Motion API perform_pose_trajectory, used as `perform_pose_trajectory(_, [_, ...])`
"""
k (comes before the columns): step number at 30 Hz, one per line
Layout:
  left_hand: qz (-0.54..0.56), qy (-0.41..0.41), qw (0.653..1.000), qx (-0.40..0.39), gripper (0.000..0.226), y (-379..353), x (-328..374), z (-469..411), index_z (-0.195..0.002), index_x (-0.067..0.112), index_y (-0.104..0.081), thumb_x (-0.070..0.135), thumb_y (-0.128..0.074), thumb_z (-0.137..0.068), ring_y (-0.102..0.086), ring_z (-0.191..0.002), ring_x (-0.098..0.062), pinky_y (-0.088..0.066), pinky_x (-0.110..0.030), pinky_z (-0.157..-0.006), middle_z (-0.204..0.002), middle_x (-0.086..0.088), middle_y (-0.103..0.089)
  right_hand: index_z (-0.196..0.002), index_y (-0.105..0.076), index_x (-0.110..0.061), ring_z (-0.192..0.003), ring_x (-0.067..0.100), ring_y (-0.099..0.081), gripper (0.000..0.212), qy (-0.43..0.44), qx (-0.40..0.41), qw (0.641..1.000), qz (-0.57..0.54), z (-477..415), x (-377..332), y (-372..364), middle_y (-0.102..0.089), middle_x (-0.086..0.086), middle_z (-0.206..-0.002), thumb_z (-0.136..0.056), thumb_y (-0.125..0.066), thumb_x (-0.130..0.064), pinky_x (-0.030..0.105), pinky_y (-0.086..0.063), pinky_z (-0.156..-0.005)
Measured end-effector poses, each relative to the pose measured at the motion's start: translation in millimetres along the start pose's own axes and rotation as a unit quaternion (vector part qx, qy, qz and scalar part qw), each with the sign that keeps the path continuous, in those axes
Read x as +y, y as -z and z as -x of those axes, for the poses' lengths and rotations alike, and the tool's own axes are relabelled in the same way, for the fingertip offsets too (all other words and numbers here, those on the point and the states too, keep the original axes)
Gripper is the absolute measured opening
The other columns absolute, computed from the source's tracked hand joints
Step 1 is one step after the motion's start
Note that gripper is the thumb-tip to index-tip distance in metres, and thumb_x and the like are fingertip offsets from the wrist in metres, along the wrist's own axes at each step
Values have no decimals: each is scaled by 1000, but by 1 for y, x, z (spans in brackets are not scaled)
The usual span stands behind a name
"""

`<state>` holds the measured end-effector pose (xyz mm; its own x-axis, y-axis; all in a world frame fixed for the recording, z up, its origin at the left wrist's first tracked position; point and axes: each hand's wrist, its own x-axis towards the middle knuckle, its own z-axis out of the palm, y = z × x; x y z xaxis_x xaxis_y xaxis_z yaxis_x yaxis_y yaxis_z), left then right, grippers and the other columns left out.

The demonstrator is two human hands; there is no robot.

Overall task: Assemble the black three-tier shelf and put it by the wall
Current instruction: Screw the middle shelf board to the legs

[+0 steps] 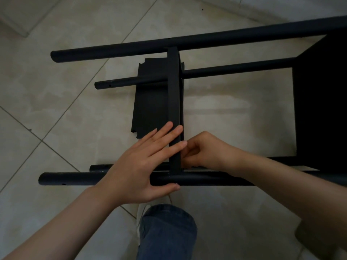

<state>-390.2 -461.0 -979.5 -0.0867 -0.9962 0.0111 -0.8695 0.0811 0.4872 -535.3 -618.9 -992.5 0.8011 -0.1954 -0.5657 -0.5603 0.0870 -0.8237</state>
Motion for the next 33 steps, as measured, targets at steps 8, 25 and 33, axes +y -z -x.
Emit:
perform_pose_trajectory(8, [-9, 0, 1000, -2, 84, 0, 1, 0, -155, 16, -36, 53, -68, -87, -14, -156, -23, -15, -42, -127, -168, -3, -21, -82, -75, -2, -65, 5, -64, 1, -36, -18, 999, -28, 0, 2, 4, -72, 10, -76, -81, -75, -2, 14, -53, -65])
perform_pose_trajectory(25, [-9, -2, 1000, 0, 84, -1, -1, 0, -155, 16, -37, 52, -70, -87, -14, -156, -24, -17, -44, -126, -168, -3, -21, -93, -73, -2, -65, 9, -60, 9, -102, -81, 990, -49, -7, -1, 5, -66, 5, -75, -86, -71, -7, 19, -52, -66])
perform_pose_trajectory(33, [-5, -1, 1000, 1, 83, -1, 0, 0, -154, 16, -38, 52, -70, -87, -14, -156, -24, -18, -44, -126, -167, -4, -22, -80, -75, -18, -61, 3, -60, 12, -121, -107, 986, -41, -7, -2, 8, -67, -7, -64, -90, -69, -18, 15, -49, -61])
